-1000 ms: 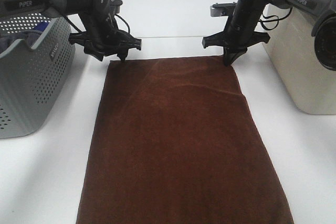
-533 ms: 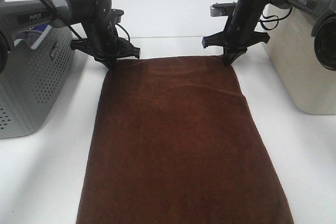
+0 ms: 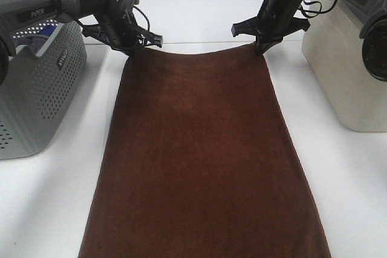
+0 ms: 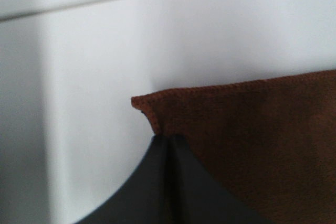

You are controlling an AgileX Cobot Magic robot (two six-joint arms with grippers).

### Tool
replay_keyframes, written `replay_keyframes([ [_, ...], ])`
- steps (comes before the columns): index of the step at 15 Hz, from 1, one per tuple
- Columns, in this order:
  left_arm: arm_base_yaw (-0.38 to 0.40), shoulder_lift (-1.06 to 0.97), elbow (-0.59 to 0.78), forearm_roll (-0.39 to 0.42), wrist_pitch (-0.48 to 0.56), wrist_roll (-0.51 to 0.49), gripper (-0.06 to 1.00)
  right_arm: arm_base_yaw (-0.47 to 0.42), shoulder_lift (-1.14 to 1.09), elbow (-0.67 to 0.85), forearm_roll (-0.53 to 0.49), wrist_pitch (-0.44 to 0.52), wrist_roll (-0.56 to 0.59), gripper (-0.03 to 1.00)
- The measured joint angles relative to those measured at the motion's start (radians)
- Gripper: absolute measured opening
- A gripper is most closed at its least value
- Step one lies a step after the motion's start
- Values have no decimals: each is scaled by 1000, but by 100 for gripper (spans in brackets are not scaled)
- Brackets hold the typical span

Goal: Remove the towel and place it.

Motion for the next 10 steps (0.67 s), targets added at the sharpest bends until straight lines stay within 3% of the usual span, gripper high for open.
replay_keyframes([
  [5, 23, 1, -1, 28, -130, -16, 0, 0, 0, 1, -72, -133, 0, 0],
  [10, 28, 25, -2, 98, -373, -19, 0, 0, 4, 1, -145, -340, 6, 0],
])
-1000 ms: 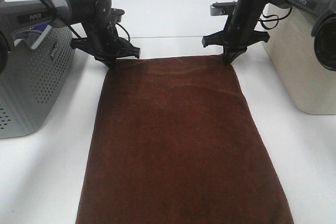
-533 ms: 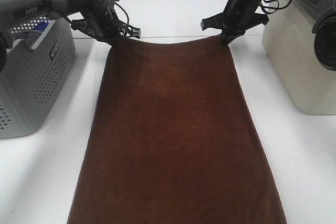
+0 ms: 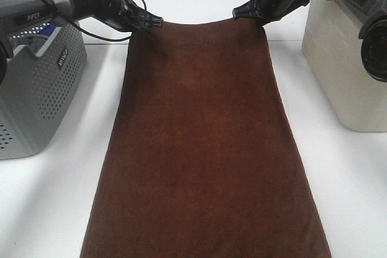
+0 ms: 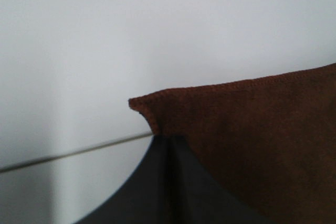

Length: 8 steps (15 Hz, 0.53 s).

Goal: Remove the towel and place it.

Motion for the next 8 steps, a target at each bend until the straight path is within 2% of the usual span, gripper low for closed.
replay_keyframes([
  [3, 4, 15, 0, 70, -109, -20, 0, 0, 26, 0, -28, -82, 12, 0],
  [8, 34, 51, -2, 83, -207, -61, 0, 0, 67, 0, -37, -156, 12, 0],
])
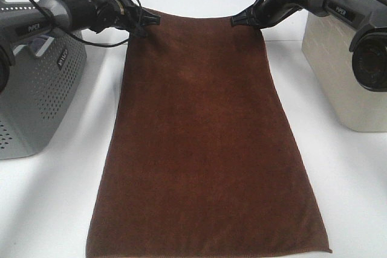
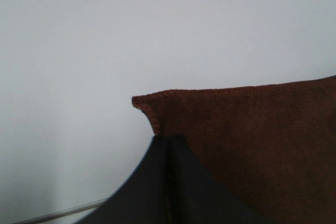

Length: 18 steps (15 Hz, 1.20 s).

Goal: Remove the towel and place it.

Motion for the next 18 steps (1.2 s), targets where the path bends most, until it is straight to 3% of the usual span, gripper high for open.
replay_keyframes([
  [3, 2, 7, 0, 0, -35, -3, 2, 0, 10, 0, -1, -16, 0, 4],
  [5, 2, 7, 0, 0, -38, -3, 13, 0, 10, 0, -12, -37, 1, 25],
  [6, 2, 7, 0, -1, -38, -3, 32, 0, 10, 0, -17, -37, 21, 48],
  [7, 2, 7, 0, -1, -38, -3, 32, 0, 10, 0, -17, -37, 21, 48],
  [9, 1, 7, 0, -4, -38, -3, 54, 0, 10, 0, -18, -36, 35, 56],
  [18, -25, -91, -1, -27, -26, -4, 57, 1, -112, 0, 46, 62, 36, 56],
])
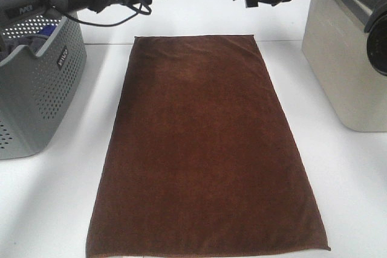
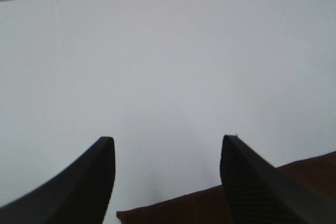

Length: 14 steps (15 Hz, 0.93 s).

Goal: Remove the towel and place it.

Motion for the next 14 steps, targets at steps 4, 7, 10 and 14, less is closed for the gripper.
replay_keyframes([
  [4, -25, -149, 0, -5, 285, 3, 57, 0, -156, 0, 44, 230, 0, 56],
  [7, -36, -255, -1, -18, 484, 38, 57, 0, -255, 0, 57, 434, 0, 56],
  [10, -38, -383, -2, -77, 733, 108, 57, 0, -342, 0, 59, 588, 0, 56],
  [14, -39, -502, -4, -90, 994, 174, 57, 0, -435, 0, 123, 593, 0, 57],
])
